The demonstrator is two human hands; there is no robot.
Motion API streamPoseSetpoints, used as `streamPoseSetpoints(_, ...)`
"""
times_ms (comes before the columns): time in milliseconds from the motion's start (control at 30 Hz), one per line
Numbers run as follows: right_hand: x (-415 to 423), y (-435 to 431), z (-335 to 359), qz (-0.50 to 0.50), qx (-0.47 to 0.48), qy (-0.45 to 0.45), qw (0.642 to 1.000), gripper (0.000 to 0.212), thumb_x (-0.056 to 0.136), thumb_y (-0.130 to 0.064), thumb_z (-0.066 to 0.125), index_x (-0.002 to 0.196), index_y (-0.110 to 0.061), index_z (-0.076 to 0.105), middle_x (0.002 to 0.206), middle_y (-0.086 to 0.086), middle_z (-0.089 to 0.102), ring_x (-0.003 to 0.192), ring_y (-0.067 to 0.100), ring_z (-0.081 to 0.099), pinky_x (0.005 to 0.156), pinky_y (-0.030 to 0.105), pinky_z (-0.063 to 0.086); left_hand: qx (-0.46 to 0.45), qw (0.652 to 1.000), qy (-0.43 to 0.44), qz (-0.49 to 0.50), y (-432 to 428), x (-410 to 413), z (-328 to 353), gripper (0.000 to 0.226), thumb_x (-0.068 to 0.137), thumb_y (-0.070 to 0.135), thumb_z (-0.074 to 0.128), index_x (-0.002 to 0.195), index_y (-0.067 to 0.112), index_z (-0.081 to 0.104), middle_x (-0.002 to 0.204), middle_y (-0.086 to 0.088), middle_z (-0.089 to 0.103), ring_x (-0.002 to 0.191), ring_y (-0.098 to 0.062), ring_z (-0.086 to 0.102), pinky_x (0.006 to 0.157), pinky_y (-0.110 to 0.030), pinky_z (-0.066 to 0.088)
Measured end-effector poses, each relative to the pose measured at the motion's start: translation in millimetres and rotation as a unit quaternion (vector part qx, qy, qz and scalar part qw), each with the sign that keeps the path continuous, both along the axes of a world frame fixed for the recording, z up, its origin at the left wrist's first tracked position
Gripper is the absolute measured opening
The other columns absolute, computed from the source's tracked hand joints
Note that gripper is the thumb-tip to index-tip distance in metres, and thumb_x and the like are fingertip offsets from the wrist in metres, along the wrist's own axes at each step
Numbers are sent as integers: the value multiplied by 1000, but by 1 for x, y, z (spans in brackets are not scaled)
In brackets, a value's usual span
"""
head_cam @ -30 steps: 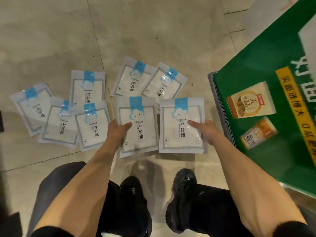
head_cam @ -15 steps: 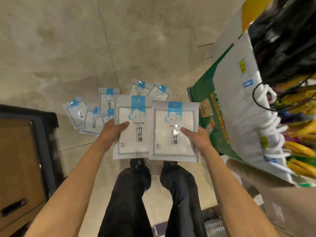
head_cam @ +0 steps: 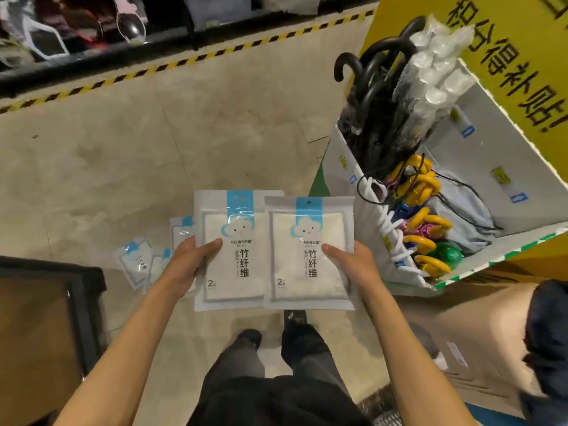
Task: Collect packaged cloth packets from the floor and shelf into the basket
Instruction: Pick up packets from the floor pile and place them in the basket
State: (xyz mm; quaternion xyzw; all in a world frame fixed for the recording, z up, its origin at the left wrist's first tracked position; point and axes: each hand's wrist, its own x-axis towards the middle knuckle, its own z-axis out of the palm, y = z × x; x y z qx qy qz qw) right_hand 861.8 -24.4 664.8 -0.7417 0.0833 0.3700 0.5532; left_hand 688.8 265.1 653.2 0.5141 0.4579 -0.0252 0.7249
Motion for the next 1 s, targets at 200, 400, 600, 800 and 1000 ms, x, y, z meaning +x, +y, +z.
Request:
streamPoseSetpoints(200, -47, -28, 41, -92, 14, -41, 995, 24, 83, -19, 79, 106, -18, 73, 98, 1, 78, 90, 22, 75, 79, 42, 61, 16, 995, -30, -90, -4, 4, 33, 16, 94, 9, 65, 110, 13, 68, 103, -4, 78, 91, -17, 75, 75, -29, 58)
streamPoseSetpoints(400, -137, -68, 57, -234, 34, -43, 971, 24, 85, -16, 76, 109, -13, 72, 100, 8, 77, 92, 29, 74, 84, 51, 59, -4, 978, -38, -205, -22, -6, 52, 26, 95, 14, 66, 119, 6, 67, 109, -10, 76, 104, -27, 72, 89, -41, 58)
streamPoseSetpoints(600, -235, -130, 68, -346, 20, -78, 935, 30, 85, -19, 77, 114, -14, 69, 102, 6, 77, 91, 25, 75, 79, 45, 61, -18, 941, -36, -337, -77, -19, 69, 8, 97, 9, 61, 104, 9, 66, 88, -1, 78, 73, -9, 74, 57, -18, 54)
streamPoseSetpoints(800, -327, -173, 77, -443, -10, -103, 890, 35, 85, -22, 77, 118, -15, 69, 103, 4, 77, 93, 23, 75, 81, 42, 60, -28, 876, -57, -478, -134, -25, 79, 17, 97, 13, 62, 113, 12, 67, 106, -8, 77, 92, -22, 75, 70, -29, 60)
streamPoseSetpoints(1000, -427, -203, 85, -545, -31, -92, 833, 28, 85, -25, 78, 111, -16, 72, 99, -1, 77, 89, 15, 74, 77, 31, 59, -46, 809, -60, -583, -200, -52, 84, 27, 100, 13, 56, 126, 7, 61, 120, -14, 72, 112, -34, 69, 97, -52, 53)
